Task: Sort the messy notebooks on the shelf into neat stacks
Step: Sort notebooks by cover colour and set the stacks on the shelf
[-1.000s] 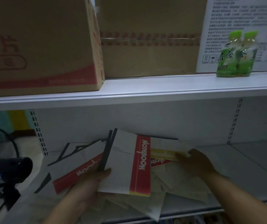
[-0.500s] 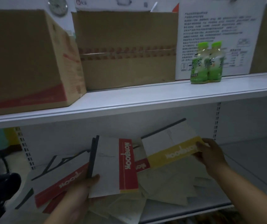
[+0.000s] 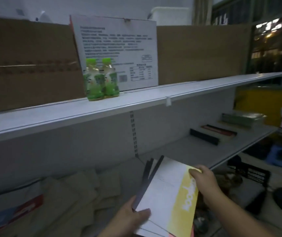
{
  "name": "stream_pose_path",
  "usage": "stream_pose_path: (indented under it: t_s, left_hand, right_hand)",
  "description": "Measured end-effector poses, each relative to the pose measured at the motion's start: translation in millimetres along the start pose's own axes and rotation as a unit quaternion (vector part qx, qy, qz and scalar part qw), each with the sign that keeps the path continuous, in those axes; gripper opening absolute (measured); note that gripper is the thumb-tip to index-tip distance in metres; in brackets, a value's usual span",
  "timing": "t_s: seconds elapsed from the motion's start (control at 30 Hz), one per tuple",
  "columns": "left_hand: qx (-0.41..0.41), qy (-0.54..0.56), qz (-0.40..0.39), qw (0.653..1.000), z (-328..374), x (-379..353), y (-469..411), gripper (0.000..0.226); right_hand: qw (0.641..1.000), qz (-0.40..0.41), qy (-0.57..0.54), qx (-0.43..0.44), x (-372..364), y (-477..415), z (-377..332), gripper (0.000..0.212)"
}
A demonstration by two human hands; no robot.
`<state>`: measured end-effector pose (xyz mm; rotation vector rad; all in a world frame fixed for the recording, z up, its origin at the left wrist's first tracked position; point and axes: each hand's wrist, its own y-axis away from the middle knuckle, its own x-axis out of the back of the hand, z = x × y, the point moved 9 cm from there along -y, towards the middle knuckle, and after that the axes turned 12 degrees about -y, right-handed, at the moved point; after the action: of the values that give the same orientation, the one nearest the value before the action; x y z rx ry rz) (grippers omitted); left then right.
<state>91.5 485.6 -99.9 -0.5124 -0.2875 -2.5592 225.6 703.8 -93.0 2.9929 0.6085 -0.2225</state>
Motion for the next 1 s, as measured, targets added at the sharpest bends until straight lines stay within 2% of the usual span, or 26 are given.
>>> stream_pose_path:
  t_s: [0.07, 0.2, 0.27, 0.37, 0.43, 0.6, 0.73, 0.8, 0.9, 0.97, 1.0]
  left_hand:
    - [0.000, 0.024, -0.042, 0.999, 12.5, -44.4, -17.2, 0.052]
    - [-0.012, 0.062, -0.123, 0.990, 31.9, -122.8, -42.4, 0.045]
    - [0.020, 0.107, -0.166, 0.980, 34.2, -156.8, -59.2, 0.042]
    - [0.119, 0.180, -0.203, 0.955, 23.0, -202.5, -91.0, 0.035]
    - [0.142, 0.200, -0.223, 0.943, 27.1, -229.9, -107.7, 0.035]
    - [0.073, 0.183, -0.240, 0.951, 56.7, -265.6, -173.7, 0.030]
    - [0.034, 0.172, -0.291, 0.941, 83.0, -304.0, -220.8, 0.025]
    - [0.025, 0.171, -0.282, 0.944, 94.2, -315.3, -249.3, 0.027]
    - [0.017, 0.161, -0.196, 0.967, 111.5, -312.7, -301.0, 0.032]
    - [0.013, 0.158, -0.151, 0.976, 125.8, -310.1, -332.2, 0.041]
    - [0.016, 0.176, -0.136, 0.975, 131.6, -311.9, -345.9, 0.032]
  right_hand:
    - [0.999, 0.012, -0.010, -0.029, 42.9, -9.4, 2.0, 0.004]
    - [0.995, 0.053, -0.051, -0.063, 121.1, -27.1, 2.4, 0.030]
    - [0.994, 0.083, -0.043, -0.052, 153.1, -33.4, -5.0, 0.031]
    - [0.993, 0.113, -0.023, -0.031, 187.9, -40.4, -17.3, 0.028]
    - [0.993, 0.116, -0.002, -0.027, 204.1, -50.2, -20.2, 0.027]
    - [0.992, 0.123, 0.027, -0.028, 230.8, -92.0, -31.8, 0.027]
    - [0.989, 0.145, 0.029, -0.020, 248.6, -140.3, -47.7, 0.027]
    - [0.986, 0.162, 0.035, -0.006, 257.3, -166.0, -57.9, 0.033]
    - [0.983, 0.173, 0.050, -0.019, 271.8, -203.9, -62.8, 0.038]
    - [0.987, 0.134, 0.071, -0.051, 269.1, -224.0, -57.9, 0.028]
    - [0.989, 0.101, 0.088, -0.064, 262.6, -230.6, -54.8, 0.024]
